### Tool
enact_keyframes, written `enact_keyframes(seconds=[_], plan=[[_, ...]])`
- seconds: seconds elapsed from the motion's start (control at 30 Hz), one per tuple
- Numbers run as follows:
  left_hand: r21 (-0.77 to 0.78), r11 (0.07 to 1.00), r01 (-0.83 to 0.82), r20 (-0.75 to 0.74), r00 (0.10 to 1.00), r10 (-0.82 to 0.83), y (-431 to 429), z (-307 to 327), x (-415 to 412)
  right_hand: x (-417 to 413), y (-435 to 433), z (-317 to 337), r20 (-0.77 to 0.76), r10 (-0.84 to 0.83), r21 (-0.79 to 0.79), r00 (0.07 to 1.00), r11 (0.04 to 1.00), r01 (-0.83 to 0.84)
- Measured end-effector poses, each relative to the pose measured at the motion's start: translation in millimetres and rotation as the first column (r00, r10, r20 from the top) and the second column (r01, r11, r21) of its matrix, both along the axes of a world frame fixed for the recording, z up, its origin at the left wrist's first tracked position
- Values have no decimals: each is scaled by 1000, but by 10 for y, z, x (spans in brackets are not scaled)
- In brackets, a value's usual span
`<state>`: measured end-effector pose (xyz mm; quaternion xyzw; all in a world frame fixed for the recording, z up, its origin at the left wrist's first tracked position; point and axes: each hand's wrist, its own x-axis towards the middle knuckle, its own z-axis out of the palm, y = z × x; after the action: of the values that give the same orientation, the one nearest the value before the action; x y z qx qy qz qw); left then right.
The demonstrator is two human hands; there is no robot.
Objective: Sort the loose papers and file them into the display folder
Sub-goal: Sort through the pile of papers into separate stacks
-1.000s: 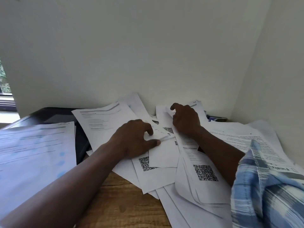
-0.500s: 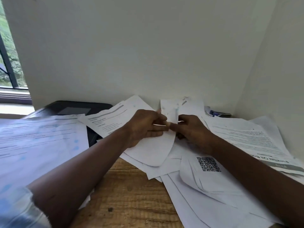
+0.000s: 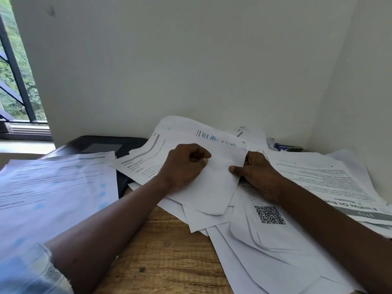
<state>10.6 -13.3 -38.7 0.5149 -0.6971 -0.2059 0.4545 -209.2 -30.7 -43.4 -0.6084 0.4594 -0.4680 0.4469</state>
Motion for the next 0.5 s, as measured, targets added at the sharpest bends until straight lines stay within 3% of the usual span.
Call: enact_keyframes(seconds=[0.2,0.27,0.33,0.4,0.5], plan=[[-30,1000,-10,109,994,13,-23,-51,-2,21,-7,-6,-17,-31,4,999,999,32],[-7,999,-42,219,975,42,-21,-77,-9,44,-12,-47,-123,-120,-91,985,990,110],[59,993,-102,413,908,69,-3,-103,-21,47,-7,-87,-374,-310,-346,874,921,178],[128,982,-141,554,831,47,16,-97,-31,50,33,-93,-514,-441,-554,736,826,108],[204,978,-40,535,841,-77,17,-18,22,87,56,-99,-662,-474,-571,581,821,19]])
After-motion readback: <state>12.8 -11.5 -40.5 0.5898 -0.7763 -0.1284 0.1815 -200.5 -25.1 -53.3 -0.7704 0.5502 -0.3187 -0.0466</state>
